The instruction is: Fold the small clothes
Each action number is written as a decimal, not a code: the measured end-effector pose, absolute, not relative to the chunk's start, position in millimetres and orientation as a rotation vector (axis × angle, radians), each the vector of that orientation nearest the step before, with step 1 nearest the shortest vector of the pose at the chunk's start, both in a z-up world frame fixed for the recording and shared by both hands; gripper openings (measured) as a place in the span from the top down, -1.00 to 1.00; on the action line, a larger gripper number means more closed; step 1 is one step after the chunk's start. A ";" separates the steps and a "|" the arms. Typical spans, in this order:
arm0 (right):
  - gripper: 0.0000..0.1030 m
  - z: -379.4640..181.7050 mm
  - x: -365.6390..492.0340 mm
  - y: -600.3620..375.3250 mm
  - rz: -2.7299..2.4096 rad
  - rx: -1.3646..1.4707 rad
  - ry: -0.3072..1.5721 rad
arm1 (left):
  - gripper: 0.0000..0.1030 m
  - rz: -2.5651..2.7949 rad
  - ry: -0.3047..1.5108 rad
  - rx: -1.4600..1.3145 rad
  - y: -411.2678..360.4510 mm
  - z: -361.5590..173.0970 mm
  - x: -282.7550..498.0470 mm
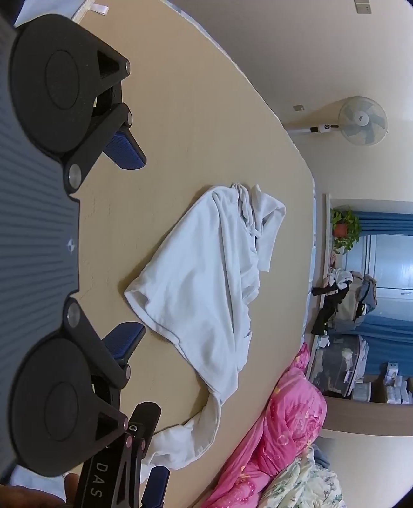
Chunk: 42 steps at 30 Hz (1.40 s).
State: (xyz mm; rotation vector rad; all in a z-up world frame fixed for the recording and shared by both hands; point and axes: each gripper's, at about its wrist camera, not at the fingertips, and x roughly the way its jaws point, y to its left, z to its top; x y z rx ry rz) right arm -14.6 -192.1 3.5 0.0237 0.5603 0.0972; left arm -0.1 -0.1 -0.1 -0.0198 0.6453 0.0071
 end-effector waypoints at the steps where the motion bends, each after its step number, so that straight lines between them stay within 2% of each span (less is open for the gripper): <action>1: -0.92 3.1 -14.5 -191.6 0.098 0.025 0.561 | -0.99 0.008 0.645 -0.019 0.2 0.1 -0.1; 15: -0.80 -2.4 -14.7 -181.5 0.111 0.013 0.555 | -0.99 0.006 0.649 -0.019 0.3 -5.4 5.5; 19: -0.71 -4.0 -15.6 -181.7 0.109 0.018 0.542 | -0.99 -0.004 0.636 -0.007 4.4 -5.4 0.7; 31: -0.65 -7.5 -13.3 -181.9 0.105 0.007 0.575 | -0.99 -0.009 0.591 0.011 -4.0 1.3 -8.5; 38: -0.47 -7.5 -14.5 -180.6 0.118 -0.017 0.585 | -0.99 -0.007 0.575 0.027 -5.2 4.2 -8.9; 42: -0.46 -5.9 -14.5 -178.4 0.114 -0.054 0.601 | -0.99 -0.017 0.610 -0.017 -2.6 4.2 -8.2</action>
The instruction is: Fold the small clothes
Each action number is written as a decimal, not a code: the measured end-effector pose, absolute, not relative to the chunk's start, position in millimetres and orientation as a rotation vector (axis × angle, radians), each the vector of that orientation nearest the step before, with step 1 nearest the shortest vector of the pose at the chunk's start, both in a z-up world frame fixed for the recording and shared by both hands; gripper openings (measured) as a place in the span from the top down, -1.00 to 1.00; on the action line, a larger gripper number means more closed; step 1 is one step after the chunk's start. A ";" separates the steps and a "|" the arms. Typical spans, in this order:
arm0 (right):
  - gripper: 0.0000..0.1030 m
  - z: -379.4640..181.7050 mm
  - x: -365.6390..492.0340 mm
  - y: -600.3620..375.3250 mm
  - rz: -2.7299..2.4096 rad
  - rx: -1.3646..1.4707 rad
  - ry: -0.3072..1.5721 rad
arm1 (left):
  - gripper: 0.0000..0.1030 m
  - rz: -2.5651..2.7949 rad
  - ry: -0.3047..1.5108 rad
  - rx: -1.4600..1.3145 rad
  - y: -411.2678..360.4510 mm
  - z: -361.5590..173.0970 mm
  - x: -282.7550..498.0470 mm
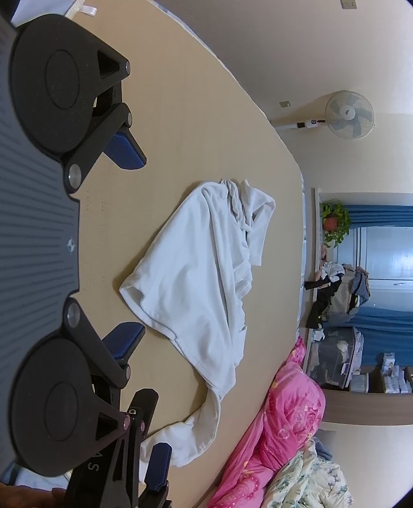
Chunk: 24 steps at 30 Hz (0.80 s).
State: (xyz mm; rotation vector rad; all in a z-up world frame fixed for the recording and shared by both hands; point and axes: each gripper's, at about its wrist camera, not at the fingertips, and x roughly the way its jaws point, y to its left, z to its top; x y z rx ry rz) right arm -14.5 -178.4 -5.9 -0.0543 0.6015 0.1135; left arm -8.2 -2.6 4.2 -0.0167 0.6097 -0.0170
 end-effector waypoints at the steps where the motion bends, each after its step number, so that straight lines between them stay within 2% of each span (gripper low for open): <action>1: -0.45 -5.7 -13.9 -176.7 0.112 -0.069 0.587 | -0.99 -0.015 0.611 -0.018 -2.2 4.3 -7.7; 9: -0.36 -1.7 -13.6 -173.4 0.144 -0.069 0.504 | -0.96 0.006 0.586 -0.018 0.3 5.5 -7.0; 12: -0.29 6.7 -12.5 -180.8 0.151 -0.043 0.513 | -0.73 0.026 0.574 -0.017 2.8 6.1 -5.9; 14: -0.10 21.0 -8.1 -191.8 0.163 -0.044 0.482 | -0.41 0.030 0.593 -0.017 3.9 4.6 -3.5; 17: -0.09 44.3 3.0 -218.7 0.159 -0.052 0.412 | 0.00 0.038 0.608 0.006 3.6 1.8 -1.2; 19: -0.05 46.9 13.4 -237.2 0.147 -0.040 0.410 | 0.19 0.046 0.622 0.040 1.7 -1.8 1.6; 21: 0.01 35.0 18.6 -255.2 0.116 -0.015 0.409 | 0.28 0.038 0.642 0.059 0.7 -5.2 7.7; 22: 0.10 23.9 21.8 -263.2 0.083 -0.009 0.442 | 0.32 0.029 0.655 0.070 -0.5 -6.1 13.9; 23: 0.30 18.0 27.1 -265.5 0.062 -0.020 0.499 | 0.32 0.023 0.661 0.077 -1.2 -6.7 18.7; 24: 0.32 17.7 28.1 -269.4 0.057 -0.012 0.499 | 0.32 0.017 0.662 0.075 -2.5 -7.2 25.6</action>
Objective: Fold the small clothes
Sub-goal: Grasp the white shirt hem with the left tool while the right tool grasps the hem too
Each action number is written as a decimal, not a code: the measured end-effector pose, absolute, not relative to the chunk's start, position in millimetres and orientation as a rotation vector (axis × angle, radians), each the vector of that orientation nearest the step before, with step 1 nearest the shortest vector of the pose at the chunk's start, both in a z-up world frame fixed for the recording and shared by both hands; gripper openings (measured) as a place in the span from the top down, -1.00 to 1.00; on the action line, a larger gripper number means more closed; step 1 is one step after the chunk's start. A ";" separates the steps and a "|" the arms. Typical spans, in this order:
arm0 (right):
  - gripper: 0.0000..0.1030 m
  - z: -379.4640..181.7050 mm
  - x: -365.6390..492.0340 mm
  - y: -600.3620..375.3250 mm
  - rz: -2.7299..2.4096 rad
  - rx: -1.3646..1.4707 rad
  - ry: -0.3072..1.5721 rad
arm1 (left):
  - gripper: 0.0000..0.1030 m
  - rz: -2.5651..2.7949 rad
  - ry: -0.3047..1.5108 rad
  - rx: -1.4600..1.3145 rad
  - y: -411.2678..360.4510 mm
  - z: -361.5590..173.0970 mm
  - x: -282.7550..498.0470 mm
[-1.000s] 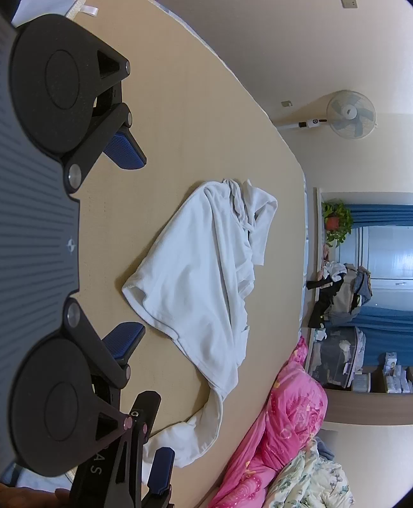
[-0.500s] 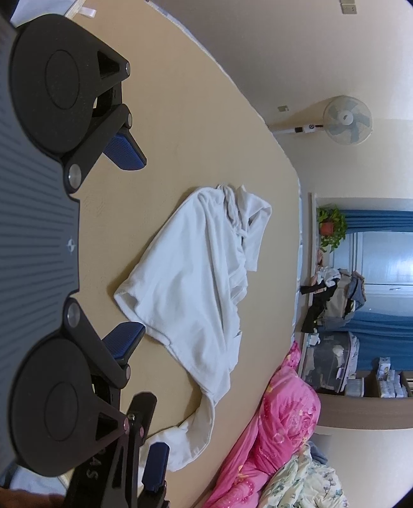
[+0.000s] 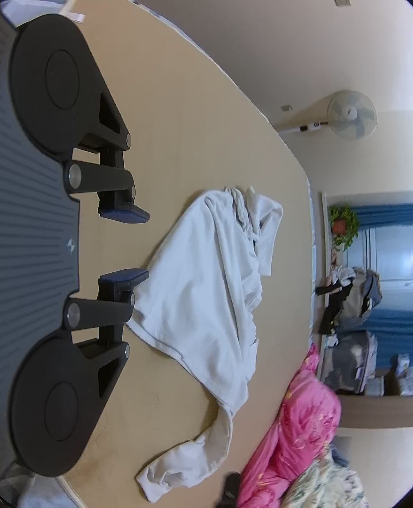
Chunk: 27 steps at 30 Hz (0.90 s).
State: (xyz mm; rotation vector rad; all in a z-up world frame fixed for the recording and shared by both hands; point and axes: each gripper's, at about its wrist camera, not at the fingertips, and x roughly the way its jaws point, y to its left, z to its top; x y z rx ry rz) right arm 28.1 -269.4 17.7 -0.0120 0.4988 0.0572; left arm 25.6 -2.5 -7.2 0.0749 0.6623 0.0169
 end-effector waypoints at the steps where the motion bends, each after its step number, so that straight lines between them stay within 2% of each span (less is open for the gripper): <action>1: 0.31 20.9 27.8 -271.9 0.061 -0.002 0.470 | 0.32 0.017 0.669 0.080 -4.3 -8.1 33.5; 5: 0.31 19.4 34.3 -280.3 0.069 0.018 0.466 | 0.26 0.033 0.725 0.021 -5.2 -18.2 74.1; 8: 0.31 17.9 38.6 -293.8 0.064 0.069 0.478 | 0.00 0.042 0.825 -0.088 -2.1 -36.3 107.4; 10: 0.31 20.4 41.2 -301.1 0.052 0.092 0.473 | -0.06 0.048 0.908 -0.168 -0.8 -51.3 125.6; 16: 0.31 20.0 46.5 -328.5 0.015 0.175 0.470 | -0.06 0.069 1.014 -0.362 -9.5 -83.9 149.1; 18: 0.31 16.3 50.1 -335.1 0.000 0.214 0.487 | -0.03 0.102 1.010 -0.348 -17.7 -86.7 152.3; 19: 0.31 15.2 50.5 -337.1 -0.005 0.224 0.491 | 0.26 0.123 1.013 -0.323 -20.7 -86.8 151.7; 20: 0.31 13.9 51.5 -338.5 -0.013 0.231 0.493 | 0.91 0.148 1.018 -0.290 -22.5 -86.7 152.1; 23: 0.31 10.7 52.6 -343.2 -0.037 0.249 0.498 | 0.91 0.122 1.015 -0.224 -14.7 -68.8 143.0; 27: 0.31 9.0 51.5 -348.7 -0.067 0.279 0.499 | 0.91 -0.013 0.835 -0.146 26.9 -5.9 90.0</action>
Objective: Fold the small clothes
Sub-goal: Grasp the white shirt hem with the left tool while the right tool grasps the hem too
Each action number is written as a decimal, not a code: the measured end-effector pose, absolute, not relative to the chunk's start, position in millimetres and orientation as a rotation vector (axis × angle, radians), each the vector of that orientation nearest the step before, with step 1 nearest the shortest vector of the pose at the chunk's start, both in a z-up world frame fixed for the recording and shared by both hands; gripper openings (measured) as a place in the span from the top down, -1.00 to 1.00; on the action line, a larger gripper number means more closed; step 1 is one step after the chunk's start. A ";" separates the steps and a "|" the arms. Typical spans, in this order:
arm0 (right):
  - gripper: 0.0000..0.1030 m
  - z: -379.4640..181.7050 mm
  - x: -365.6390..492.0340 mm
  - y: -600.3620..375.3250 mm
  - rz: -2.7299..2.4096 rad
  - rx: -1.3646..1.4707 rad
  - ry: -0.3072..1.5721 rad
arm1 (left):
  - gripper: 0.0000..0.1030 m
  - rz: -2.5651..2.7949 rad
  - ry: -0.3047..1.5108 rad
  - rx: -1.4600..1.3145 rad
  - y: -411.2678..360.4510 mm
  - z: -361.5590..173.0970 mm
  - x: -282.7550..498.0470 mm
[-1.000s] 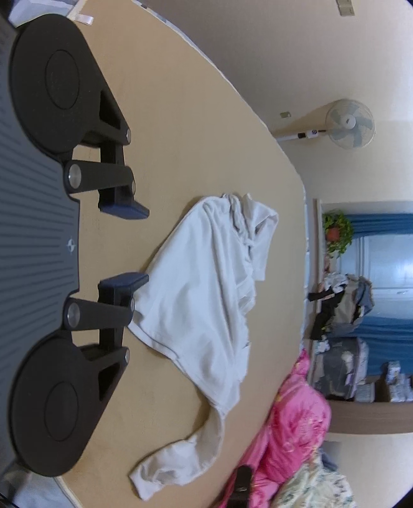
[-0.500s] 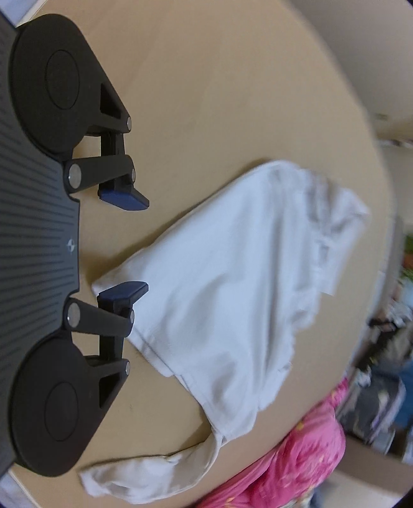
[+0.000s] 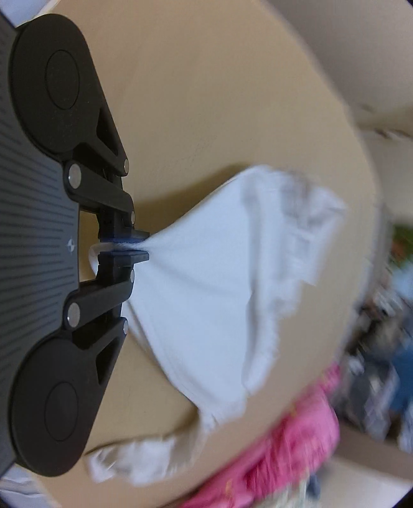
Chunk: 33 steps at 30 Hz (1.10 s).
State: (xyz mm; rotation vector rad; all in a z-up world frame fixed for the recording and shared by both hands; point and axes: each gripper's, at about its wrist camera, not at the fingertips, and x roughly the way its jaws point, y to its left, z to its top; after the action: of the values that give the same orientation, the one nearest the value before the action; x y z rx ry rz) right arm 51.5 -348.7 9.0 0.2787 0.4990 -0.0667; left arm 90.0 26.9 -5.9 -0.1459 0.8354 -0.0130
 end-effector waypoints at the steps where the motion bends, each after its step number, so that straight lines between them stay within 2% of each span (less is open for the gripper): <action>1: 0.31 9.5 50.0 -350.1 -0.072 0.290 0.498 | 0.91 -0.028 0.799 -0.116 39.5 6.6 74.9; 4: 0.30 10.8 46.2 -355.5 -0.070 0.333 0.494 | 0.91 -0.011 0.770 -0.014 87.7 22.4 40.6; 7: 0.30 9.2 48.9 -356.8 -0.066 0.363 0.507 | 0.91 -0.042 0.920 -0.080 136.5 2.1 44.3; 12: 0.30 -6.0 81.0 -346.7 0.001 0.358 0.590 | 0.84 -0.055 1.026 -0.066 147.0 -31.3 64.2; 16: 0.23 -44.6 121.5 -335.6 0.062 0.406 0.804 | 0.26 -0.040 0.990 -0.079 151.6 -24.1 73.5; 20: 0.04 -70.0 145.6 -325.2 0.015 0.310 0.890 | 0.21 -0.007 1.044 -0.118 156.7 -36.9 93.0; 22: 0.03 -81.5 153.3 -328.2 0.007 0.330 0.919 | 0.21 0.017 1.085 -0.116 158.2 -46.8 104.1; 27: 0.03 -98.4 160.0 -329.1 0.100 0.394 0.946 | 0.26 -0.015 1.192 -0.138 154.1 -71.0 109.0; 28: 0.03 -99.4 159.0 -327.1 0.125 0.389 0.950 | 0.35 -0.013 1.199 -0.113 150.6 -75.1 109.8; 31: 0.03 -105.5 151.4 -316.1 0.143 0.263 0.962 | 0.86 -0.035 1.172 -0.038 138.8 -71.4 104.3; 33: 0.18 -104.1 142.7 -313.3 0.159 0.218 0.957 | 0.91 -0.040 1.154 -0.011 135.9 -69.1 97.8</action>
State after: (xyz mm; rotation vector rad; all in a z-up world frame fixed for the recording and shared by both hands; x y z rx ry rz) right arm 142.7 -313.3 -104.1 0.2177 0.9573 0.1594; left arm 97.8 135.9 -69.1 -0.0112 1.1537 -0.0402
